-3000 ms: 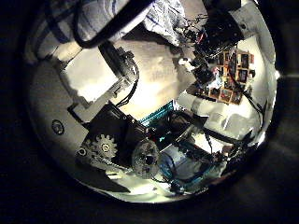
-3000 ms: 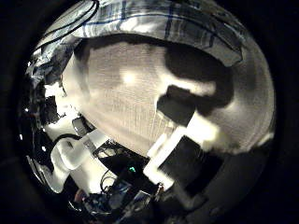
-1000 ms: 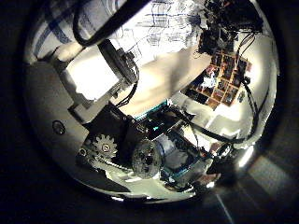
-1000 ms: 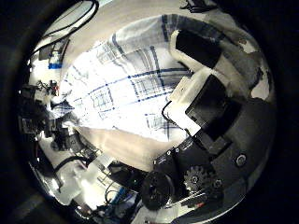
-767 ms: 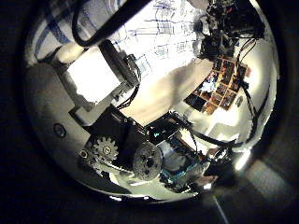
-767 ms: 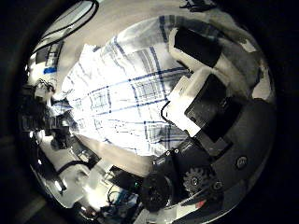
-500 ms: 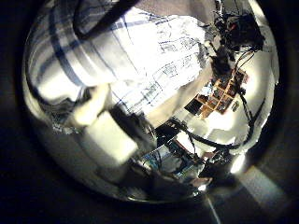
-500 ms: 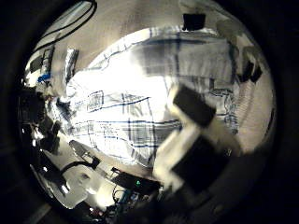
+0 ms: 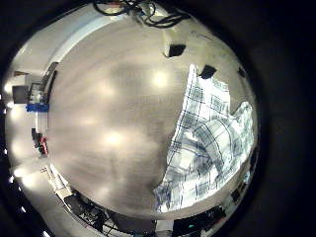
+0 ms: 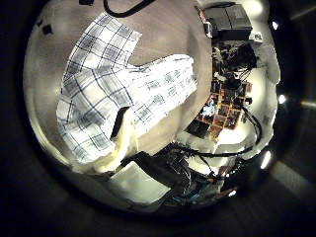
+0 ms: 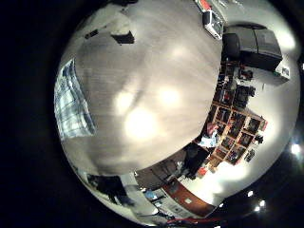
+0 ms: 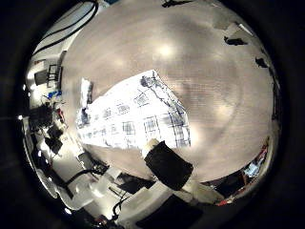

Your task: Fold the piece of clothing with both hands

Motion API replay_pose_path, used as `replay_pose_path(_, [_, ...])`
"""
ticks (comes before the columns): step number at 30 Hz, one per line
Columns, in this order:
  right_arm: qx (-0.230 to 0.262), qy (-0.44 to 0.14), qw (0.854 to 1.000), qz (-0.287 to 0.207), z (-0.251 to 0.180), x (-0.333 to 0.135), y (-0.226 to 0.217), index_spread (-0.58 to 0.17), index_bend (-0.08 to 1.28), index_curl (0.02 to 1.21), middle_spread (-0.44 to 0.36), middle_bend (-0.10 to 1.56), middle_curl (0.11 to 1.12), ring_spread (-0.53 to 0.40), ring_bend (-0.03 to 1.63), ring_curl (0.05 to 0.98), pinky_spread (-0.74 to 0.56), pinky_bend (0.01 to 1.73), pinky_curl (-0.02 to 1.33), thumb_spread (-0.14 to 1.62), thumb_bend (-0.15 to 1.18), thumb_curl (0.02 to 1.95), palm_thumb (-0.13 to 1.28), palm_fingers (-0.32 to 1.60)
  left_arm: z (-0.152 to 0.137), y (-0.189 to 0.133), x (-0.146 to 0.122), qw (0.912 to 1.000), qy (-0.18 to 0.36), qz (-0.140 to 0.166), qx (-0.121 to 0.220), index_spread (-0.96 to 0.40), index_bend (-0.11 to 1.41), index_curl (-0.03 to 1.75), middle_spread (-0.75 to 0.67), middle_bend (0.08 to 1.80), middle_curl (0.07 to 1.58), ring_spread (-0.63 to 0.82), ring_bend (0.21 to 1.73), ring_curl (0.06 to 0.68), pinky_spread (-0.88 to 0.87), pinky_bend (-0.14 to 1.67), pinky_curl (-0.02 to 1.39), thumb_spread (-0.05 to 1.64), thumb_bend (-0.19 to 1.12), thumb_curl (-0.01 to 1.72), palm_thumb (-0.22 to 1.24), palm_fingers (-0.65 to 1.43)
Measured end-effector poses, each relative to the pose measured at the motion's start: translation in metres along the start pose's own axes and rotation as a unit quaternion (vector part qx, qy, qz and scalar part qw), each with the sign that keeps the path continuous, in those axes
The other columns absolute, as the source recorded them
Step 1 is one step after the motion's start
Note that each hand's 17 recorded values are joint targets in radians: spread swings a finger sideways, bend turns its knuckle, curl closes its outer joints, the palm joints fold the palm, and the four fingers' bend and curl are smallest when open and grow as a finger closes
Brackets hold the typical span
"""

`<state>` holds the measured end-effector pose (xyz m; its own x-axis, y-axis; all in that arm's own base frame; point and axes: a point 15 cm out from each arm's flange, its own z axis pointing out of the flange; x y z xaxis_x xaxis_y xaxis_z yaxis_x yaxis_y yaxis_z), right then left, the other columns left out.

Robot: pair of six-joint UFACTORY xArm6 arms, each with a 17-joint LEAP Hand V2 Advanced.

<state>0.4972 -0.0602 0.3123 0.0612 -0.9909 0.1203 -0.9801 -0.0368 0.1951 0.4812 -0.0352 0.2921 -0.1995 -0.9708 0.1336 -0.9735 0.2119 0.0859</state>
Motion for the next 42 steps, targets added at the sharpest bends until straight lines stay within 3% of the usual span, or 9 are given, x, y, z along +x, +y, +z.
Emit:
replay_pose_path(9, [-0.083,-0.037,0.993,-0.072,0.054,-0.006,0.061,-0.39,0.18,0.45,-0.09,0.43,0.48,-0.094,0.8,0.381,0.29,0.75,0.35,1.25,-0.01,0.31,0.39,0.07,0.045,0.069,0.025,0.9977,0.01,0.035,-0.058,-0.06,0.19,0.68,0.13,0.19,0.49,0.27,0.68,0.268,0.44,0.29,0.4,1.13,-0.02,0.37,0.48,0.13])
replay_pose_path(13, [-0.104,-0.041,0.991,-0.08,0.081,-0.012,0.07,-0.383,0.18,0.42,-0.075,0.39,0.46,-0.058,0.73,0.348,0.32,0.72,0.32,1.23,-0.01,0.32,0.43,0.07,0.079,0.089,0.028,0.9974,0.014,0.035,-0.06,-0.05,0.19,0.64,0.11,0.18,0.47,0.28,0.65,0.256,0.44,0.26,0.39,1.14,-0.02,0.36,0.49,0.16])
replay_pose_path(24, [-0.076,-0.033,0.993,-0.089,0.11,-0.023,0.047,-0.374,0.16,0.36,-0.058,0.33,0.41,-0.034,0.67,0.312,0.33,0.65,0.28,1.16,-0.02,0.34,0.49,0.12,0.097,0.099,0.033,0.997,0.016,0.032,-0.068,-0.05,0.2,0.57,0.11,0.17,0.4,0.3,0.61,0.238,0.44,0.22,0.37,1.14,-0.02,0.36,0.5,0.18])
replay_pose_path(37, [-0.121,-0.021,0.984,-0.129,0.152,-0.062,0.037,-0.352,0.17,0.33,-0.078,0.34,0.4,-0.092,0.7,0.303,0.29,0.59,0.25,1.1,-0.02,0.35,0.54,0.25,0.091,0.098,0.033,0.9972,0.012,0.032,-0.066,-0.05,0.2,0.52,0.12,0.17,0.35,0.31,0.59,0.225,0.44,0.21,0.36,1.14,-0.02,0.36,0.5,0.2])
replay_pose_path(42, [-0.125,-0.003,0.983,-0.133,0.154,-0.059,0.036,-0.338,0.19,0.33,-0.156,0.5,0.45,-0.207,0.82,0.321,0.11,0.6,0.22,1.08,-0.02,0.36,0.58,0.61,0.089,0.097,0.03,0.9974,0.011,0.031,-0.065,-0.05,0.2,0.51,0.12,0.17,0.34,0.31,0.59,0.222,0.44,0.2,0.35,1.14,-0.02,0.35,0.5,0.21])
